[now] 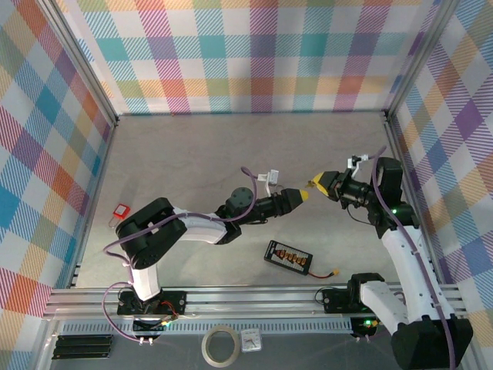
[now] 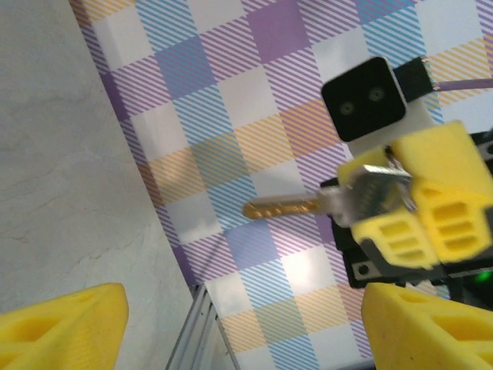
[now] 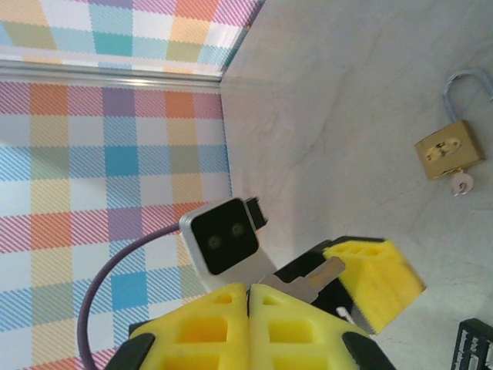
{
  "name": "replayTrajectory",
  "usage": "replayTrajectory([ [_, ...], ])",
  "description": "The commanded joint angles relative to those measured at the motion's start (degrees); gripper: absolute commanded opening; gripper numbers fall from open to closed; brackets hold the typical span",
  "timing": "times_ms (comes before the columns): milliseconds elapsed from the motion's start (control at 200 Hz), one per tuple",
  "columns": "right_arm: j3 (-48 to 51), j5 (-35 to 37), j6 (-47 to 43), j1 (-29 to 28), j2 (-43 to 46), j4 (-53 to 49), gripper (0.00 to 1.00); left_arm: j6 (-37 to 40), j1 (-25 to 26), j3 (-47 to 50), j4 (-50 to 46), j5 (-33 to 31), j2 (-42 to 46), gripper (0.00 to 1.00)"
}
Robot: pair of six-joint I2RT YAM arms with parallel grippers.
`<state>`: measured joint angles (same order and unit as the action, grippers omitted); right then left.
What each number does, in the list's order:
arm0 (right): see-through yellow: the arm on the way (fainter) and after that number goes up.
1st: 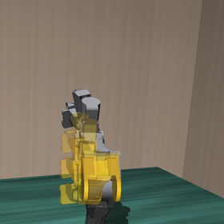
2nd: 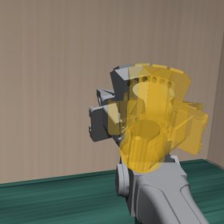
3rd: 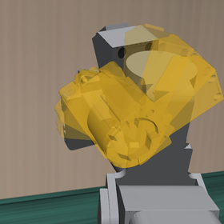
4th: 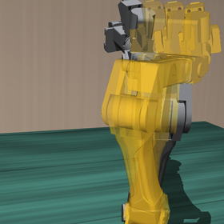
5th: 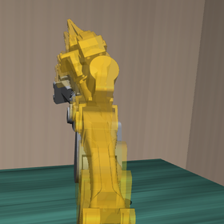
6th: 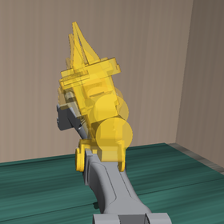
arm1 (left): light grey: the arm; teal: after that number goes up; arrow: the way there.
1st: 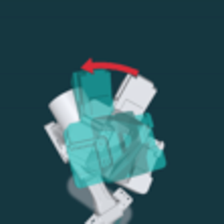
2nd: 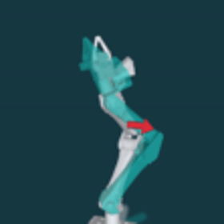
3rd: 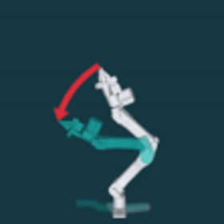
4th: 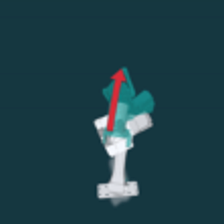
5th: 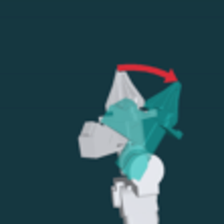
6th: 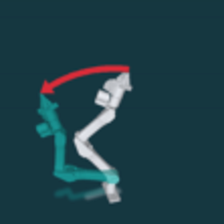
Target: Unlock with the key
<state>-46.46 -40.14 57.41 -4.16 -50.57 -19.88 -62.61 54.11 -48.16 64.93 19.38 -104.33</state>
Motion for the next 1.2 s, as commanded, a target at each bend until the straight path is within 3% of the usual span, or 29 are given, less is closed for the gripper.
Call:
replayTrajectory([
  [0, 1.7, 0.3, 2.9, -2.0, 1.7, 2.4, 0.00, 0.5, 0.5, -1.8, 6.0, -2.1, 0.0, 0.80],
  [680, 7.1, 5.2, 8.7, -9.7, 2.9, 9.2, 0.00, -2.6, -0.1, -0.4, 11.5, -1.5, 0.7, 0.77],
  [1195, 10.2, 5.2, 11.0, -10.2, 1.7, 13.4, 0.00, -3.8, -0.9, 0.2, 11.1, -0.6, 1.1, 0.73],
])
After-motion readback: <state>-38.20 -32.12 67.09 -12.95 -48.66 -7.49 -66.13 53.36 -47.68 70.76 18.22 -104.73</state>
